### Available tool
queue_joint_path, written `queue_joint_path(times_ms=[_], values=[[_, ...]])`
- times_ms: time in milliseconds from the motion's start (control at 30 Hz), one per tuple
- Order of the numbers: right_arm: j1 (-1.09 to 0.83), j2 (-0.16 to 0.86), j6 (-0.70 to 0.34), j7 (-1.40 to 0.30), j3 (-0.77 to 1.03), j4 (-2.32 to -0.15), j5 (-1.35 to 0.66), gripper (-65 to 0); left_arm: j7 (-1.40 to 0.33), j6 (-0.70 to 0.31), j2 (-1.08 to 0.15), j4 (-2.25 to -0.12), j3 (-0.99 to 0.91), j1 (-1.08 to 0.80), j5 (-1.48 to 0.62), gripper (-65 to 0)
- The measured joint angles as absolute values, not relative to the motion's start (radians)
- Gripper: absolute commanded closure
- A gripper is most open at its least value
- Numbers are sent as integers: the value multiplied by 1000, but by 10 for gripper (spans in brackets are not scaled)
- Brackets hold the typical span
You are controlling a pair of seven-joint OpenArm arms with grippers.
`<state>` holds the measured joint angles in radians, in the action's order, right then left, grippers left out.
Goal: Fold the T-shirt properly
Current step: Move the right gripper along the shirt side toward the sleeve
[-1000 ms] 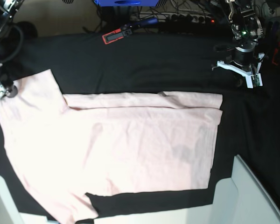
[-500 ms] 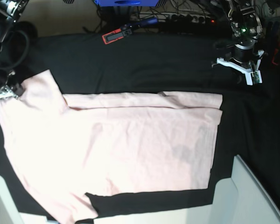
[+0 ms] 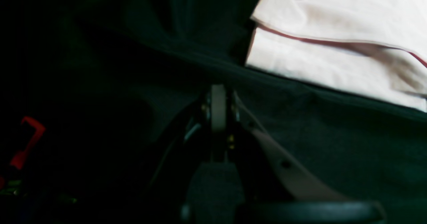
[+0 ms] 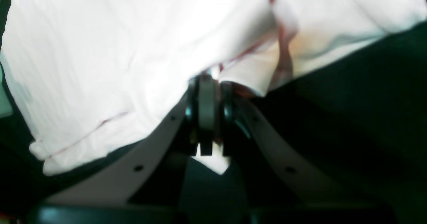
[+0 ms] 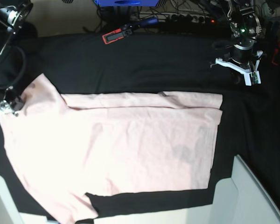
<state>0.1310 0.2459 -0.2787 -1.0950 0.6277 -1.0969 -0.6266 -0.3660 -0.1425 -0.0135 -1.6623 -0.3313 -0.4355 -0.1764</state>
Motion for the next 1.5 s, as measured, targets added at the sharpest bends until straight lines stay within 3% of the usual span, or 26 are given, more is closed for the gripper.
queue_joint_path(times_ms=[233,600,1367,1433,1500], values=[[211,244,-212,-1110,572,-1100,-627,-3,-365,-142,-14,-1662,-334,-441,-176,0],[313,239,-207,-1105,475,-1007,-621,-3,-366,-142,-14,-1662,-336,-463,-176,0],[511,238,-207,-887,259,-750,-626,-12,-366,-142,-14,-1662,-338,-463,-176,0],[518,240,-208,-875,259,-725,-628,-49,-366,-142,-14,-1662,-338,-463,-176,0],[517,247,-208,-872,257,-720,-627,-158,-366,-142,-14,-1662,-338,-463,-176,0]])
